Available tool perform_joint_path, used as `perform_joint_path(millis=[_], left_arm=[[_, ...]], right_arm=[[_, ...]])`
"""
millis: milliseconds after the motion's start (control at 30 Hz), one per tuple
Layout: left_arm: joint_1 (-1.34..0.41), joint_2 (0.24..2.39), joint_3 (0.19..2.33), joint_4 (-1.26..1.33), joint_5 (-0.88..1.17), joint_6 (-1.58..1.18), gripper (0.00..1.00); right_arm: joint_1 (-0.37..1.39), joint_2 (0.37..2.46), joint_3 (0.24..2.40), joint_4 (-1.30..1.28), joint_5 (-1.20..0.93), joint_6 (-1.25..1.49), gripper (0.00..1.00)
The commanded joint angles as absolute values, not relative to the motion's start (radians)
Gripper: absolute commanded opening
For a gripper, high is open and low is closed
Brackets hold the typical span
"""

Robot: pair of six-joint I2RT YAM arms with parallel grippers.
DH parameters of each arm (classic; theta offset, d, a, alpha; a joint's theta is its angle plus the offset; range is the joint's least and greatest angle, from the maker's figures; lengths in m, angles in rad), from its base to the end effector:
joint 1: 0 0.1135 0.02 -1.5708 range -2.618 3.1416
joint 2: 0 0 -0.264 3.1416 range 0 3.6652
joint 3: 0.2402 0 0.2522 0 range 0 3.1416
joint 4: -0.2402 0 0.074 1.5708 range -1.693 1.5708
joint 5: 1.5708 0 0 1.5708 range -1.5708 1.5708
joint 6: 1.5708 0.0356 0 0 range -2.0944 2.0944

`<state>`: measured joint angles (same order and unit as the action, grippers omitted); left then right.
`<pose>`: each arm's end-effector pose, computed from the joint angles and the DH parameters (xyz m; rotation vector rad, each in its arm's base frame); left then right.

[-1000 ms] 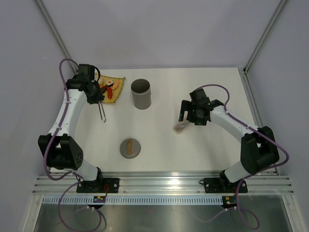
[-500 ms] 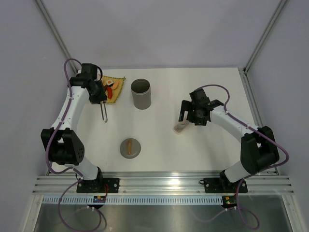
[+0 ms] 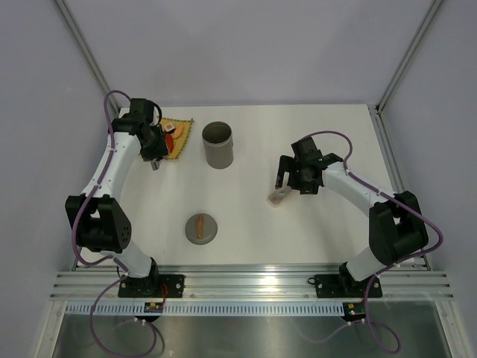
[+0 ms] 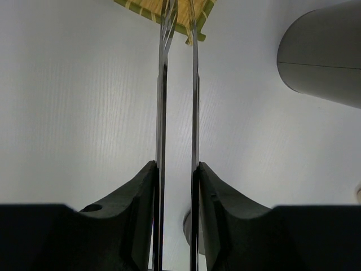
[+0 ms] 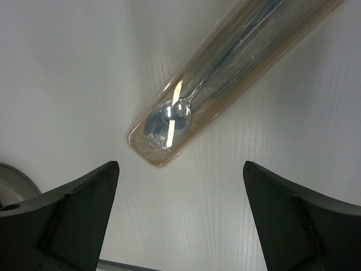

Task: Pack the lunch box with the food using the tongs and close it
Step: Pick up the fake food from the plate.

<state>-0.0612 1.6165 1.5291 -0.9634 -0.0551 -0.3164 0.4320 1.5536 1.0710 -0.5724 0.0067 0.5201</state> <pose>0.3352 -0.0186 0.3205 -0.3525 2.5964 -0.0599 0.2856 0.1314 0.2216 0.1196 2.6601 0.3139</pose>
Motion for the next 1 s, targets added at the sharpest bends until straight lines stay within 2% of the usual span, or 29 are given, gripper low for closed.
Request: perform_joint_path(millis=[0, 433, 633, 967], left_arm=[[-0.069, 1.618, 1.552, -0.923, -0.038, -0.302, 0.35], [-0.071, 1.637, 1.565, -0.885, -0.086, -0.334, 0.35], [-0.071, 1.626, 1.528, -0.809, -0.103, -0.367, 0.41], [-0.071, 1.7, 1.56, -0.801, -0.133, -0.359, 0.41]], right_arm=[[0.436, 1.566, 1.115, -0.563, 0.005, 0.514, 1.0], [0.437, 1.594, 1.118, -0.558, -0.031, 0.506, 0.99], [0.437, 1.6, 1.123, -0.563, -0.031, 0.496, 0.99], [0.436, 1.569, 1.094, -0.574, -0.015, 0.492, 0.99]])
